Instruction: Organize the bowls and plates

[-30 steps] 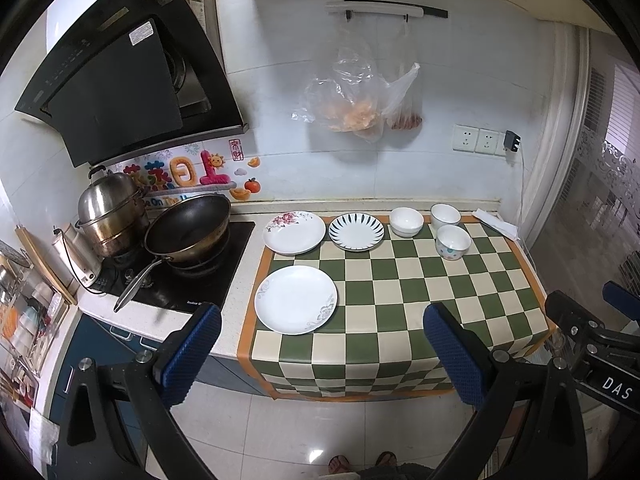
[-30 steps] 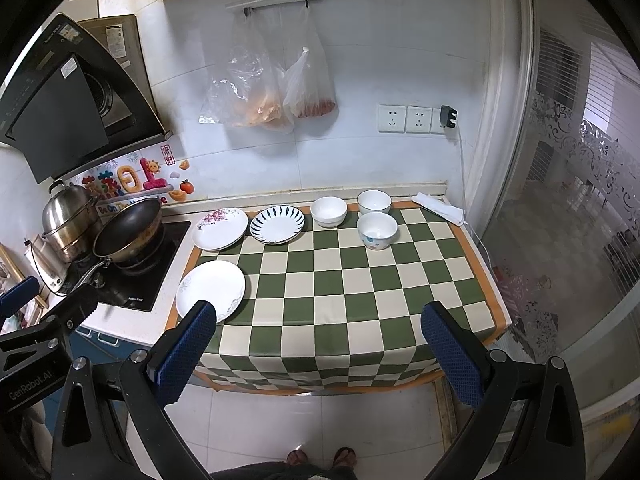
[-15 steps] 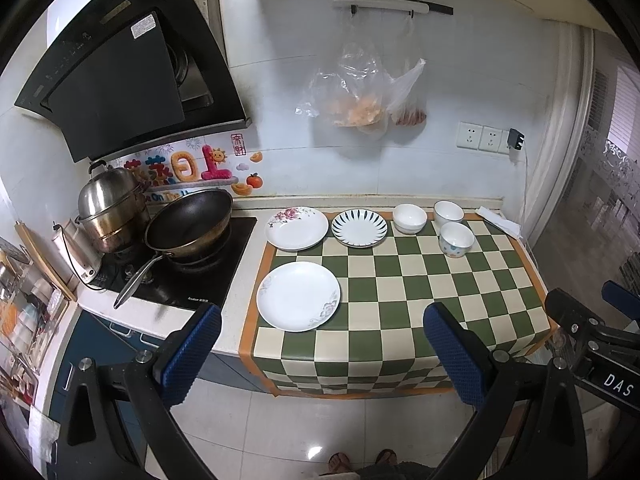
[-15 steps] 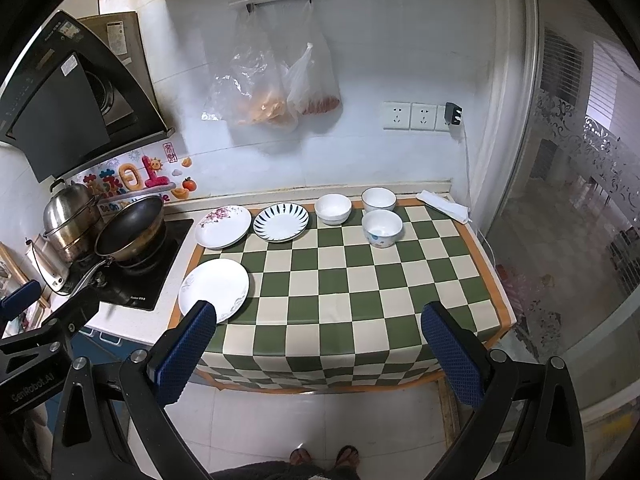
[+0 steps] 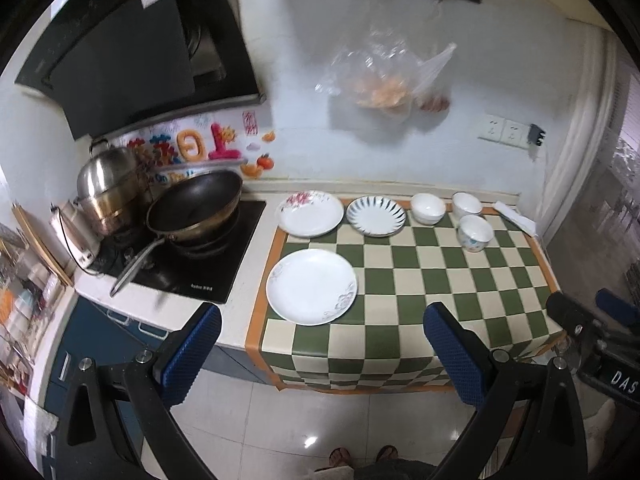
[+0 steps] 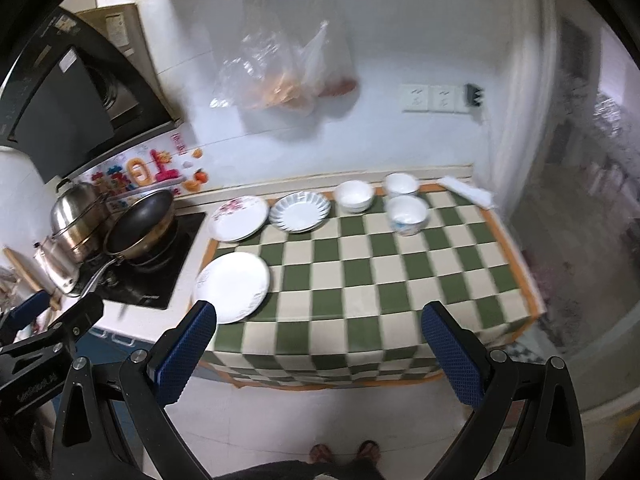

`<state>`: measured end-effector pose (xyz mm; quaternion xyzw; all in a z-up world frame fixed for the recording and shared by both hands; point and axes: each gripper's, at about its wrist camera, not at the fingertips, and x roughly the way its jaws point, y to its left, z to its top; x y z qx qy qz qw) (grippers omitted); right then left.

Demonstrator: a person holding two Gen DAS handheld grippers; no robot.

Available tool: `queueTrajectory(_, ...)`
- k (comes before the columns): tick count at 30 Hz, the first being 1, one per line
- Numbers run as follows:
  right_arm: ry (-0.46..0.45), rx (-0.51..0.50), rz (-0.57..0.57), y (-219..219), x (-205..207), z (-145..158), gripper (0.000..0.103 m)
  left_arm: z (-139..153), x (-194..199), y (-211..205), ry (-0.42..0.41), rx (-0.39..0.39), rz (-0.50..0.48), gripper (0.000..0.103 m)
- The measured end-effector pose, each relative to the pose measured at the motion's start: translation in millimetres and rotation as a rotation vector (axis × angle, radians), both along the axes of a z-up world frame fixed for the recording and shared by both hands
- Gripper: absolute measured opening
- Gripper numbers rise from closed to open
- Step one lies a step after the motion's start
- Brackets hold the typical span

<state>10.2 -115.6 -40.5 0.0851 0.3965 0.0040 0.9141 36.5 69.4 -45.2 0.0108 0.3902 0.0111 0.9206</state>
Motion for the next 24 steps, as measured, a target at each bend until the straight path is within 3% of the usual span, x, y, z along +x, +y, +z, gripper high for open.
queueTrajectory(3, 0.12, 0.073, 0.044, 9, 37, -50, 0.103, -27, 24, 19, 0.042, -0.005, 0.033, 0.103)
queueTrajectory(7, 0.229, 0.09, 0.079, 22, 90, -113, 0.103, -73, 65, 45, 0.124, 0.008, 0.092, 0.103)
queueTrajectory(12, 0.366, 0.181, 0.149, 37, 171, -196, 0.103, -149, 130, 74, 0.288, -0.007, 0.121, 0.103)
queueTrajectory(17, 0.455, 0.252, 0.216, 54, 251, -261, 0.101, -220, 194, 91, 0.456, -0.045, 0.119, 0.103)
queueTrajectory(20, 0.52, 0.277, 0.249, 66, 300, -299, 0.091, -260, 229, 103, 0.544, -0.073, 0.135, 0.101)
queueTrajectory(24, 0.592, 0.295, 0.296, 83, 357, -343, 0.079, -300, 267, 118, 0.612, -0.082, 0.17, 0.087)
